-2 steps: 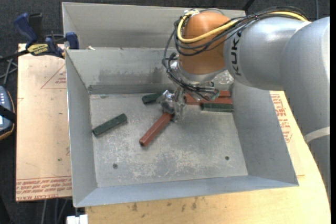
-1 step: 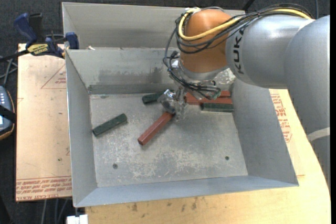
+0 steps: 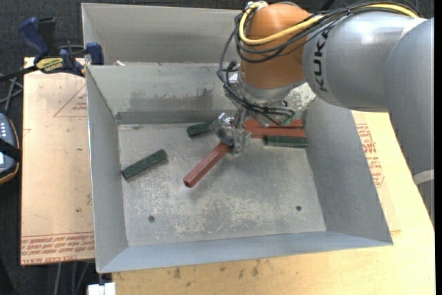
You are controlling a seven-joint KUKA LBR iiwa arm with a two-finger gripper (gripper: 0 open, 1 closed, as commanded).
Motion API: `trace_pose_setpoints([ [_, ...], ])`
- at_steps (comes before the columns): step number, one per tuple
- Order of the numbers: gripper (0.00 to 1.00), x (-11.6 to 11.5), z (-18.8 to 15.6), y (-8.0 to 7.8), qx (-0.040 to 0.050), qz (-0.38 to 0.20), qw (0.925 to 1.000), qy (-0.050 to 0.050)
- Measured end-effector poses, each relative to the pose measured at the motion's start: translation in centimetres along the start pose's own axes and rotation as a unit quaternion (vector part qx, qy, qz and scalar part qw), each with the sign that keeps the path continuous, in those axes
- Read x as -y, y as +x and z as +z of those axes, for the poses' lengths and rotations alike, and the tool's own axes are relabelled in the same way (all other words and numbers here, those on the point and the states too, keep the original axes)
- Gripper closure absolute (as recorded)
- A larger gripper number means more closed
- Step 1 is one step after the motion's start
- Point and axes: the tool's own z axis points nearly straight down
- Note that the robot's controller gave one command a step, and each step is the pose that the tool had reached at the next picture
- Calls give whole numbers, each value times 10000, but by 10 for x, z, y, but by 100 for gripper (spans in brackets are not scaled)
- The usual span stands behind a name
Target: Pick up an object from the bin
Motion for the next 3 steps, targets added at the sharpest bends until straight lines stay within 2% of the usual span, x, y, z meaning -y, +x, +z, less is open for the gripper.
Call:
trace_pose_setpoints([
  [3, 100, 2, -52, -2, 50, 8, 10000, 45],
])
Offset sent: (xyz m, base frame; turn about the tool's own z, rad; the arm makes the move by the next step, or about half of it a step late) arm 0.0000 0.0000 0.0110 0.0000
